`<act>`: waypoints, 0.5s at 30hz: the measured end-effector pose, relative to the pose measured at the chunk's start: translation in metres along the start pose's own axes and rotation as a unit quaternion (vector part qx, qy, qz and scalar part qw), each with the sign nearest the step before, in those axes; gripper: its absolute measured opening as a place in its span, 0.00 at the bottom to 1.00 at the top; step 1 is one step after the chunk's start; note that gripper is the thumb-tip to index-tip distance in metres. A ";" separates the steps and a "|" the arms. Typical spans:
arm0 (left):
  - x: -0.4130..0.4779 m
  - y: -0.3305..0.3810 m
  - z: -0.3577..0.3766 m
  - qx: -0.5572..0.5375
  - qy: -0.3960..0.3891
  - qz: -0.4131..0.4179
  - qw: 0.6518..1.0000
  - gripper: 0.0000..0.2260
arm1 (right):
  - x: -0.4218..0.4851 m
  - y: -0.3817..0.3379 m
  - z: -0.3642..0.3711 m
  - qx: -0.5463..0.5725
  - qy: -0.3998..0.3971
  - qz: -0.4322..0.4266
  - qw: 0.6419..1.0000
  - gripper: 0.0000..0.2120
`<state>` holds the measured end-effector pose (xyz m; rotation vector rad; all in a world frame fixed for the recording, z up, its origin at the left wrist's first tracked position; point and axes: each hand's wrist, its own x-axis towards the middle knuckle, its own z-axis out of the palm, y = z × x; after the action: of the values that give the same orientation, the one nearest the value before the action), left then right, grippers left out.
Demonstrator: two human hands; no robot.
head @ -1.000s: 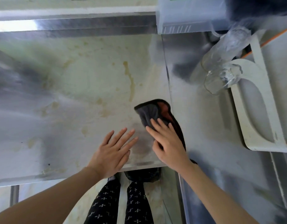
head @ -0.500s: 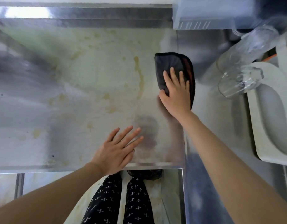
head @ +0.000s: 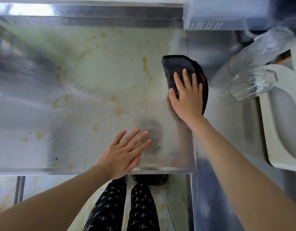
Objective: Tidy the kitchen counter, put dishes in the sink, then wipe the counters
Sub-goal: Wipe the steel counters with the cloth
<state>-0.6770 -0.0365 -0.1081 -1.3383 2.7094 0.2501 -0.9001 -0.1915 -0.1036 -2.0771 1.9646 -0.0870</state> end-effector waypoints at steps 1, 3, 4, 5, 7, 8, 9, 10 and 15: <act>0.000 0.000 0.000 0.001 0.003 0.000 1.000 0.22 | -0.003 -0.004 0.002 0.008 0.005 0.006 1.000 0.26; 0.000 0.000 0.000 0.005 0.004 0.000 1.000 0.22 | -0.023 -0.011 0.006 0.021 0.010 -0.007 1.000 0.26; 0.000 0.000 0.000 0.007 0.003 0.000 1.000 0.22 | -0.040 -0.013 0.009 0.024 0.008 -0.021 0.999 0.26; 0.000 0.000 0.000 0.008 0.003 0.000 1.000 0.22 | -0.060 -0.015 0.012 0.021 0.002 -0.034 0.999 0.26; -0.001 0.000 0.001 0.009 0.003 -0.002 1.000 0.22 | -0.105 -0.016 0.018 0.008 -0.009 -0.060 0.998 0.27; -0.001 0.000 0.001 0.010 0.004 -0.002 1.000 0.22 | -0.125 -0.015 0.021 -0.001 -0.011 -0.071 0.997 0.27; 0.000 0.000 0.001 0.010 0.004 -0.002 1.000 0.22 | -0.141 -0.010 0.022 -0.009 -0.013 -0.081 0.997 0.27; 0.000 0.000 0.002 0.011 0.004 -0.002 1.000 0.22 | -0.150 -0.002 0.023 -0.016 -0.013 -0.089 0.996 0.27; 0.000 0.000 0.002 0.014 0.012 0.000 1.000 0.22 | -0.142 0.034 0.019 -0.006 0.064 0.091 0.994 0.26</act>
<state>-0.6770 -0.0356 -0.1102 -1.3421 2.7221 0.1972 -0.9392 -0.0498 -0.1090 -1.9339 2.2253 -0.1759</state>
